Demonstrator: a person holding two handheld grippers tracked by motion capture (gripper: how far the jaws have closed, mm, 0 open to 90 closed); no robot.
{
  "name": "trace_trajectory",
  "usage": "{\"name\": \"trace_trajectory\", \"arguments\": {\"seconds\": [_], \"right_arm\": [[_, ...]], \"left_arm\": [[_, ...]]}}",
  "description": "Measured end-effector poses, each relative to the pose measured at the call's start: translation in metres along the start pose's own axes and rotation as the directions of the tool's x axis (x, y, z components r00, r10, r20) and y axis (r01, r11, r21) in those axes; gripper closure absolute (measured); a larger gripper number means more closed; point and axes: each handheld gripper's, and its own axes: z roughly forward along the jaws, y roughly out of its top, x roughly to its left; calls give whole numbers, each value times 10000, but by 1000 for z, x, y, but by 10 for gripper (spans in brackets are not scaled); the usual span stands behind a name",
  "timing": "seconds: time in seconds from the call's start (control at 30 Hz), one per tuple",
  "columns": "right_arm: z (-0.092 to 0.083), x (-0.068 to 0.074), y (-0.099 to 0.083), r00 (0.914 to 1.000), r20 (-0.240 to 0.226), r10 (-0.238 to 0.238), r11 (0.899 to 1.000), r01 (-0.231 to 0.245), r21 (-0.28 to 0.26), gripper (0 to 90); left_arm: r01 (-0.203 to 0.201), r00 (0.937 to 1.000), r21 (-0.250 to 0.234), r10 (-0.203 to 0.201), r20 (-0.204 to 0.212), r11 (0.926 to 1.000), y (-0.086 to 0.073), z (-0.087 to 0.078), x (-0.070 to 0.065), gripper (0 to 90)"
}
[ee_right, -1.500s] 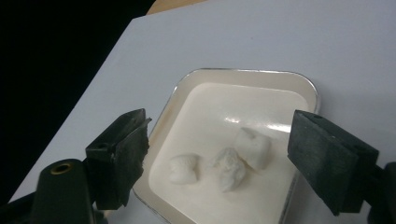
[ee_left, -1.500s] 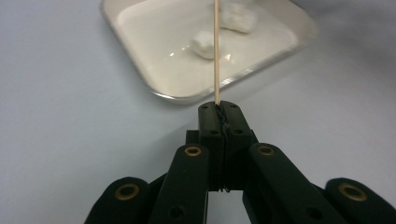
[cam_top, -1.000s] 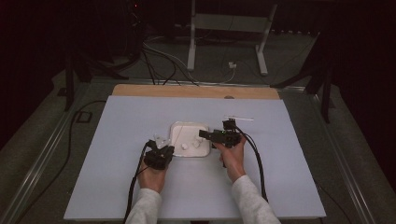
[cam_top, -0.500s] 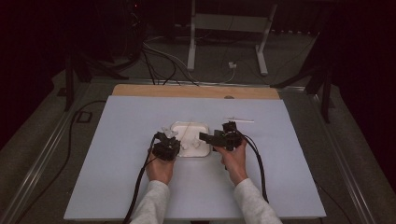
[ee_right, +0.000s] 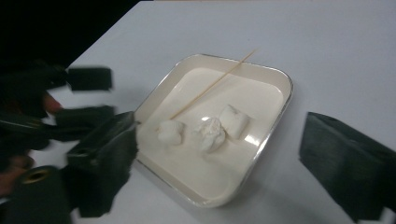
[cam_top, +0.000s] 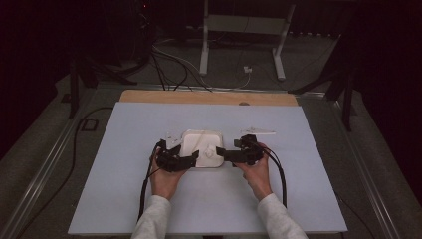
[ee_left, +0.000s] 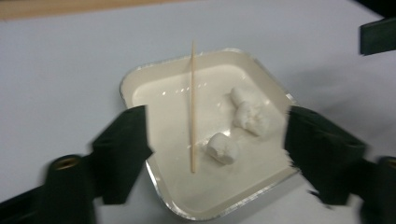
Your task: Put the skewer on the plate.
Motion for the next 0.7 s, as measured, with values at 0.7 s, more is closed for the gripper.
{"name": "trace_trajectory", "arguments": {"seconds": [0.7], "right_arm": [[-88, -28, -40, 9881, 89, -1533, 9840, 1535, -910, 0]], "left_arm": [[-490, 9975, -2342, 597, 385, 9710, -33, -103, 37, 8]]}}
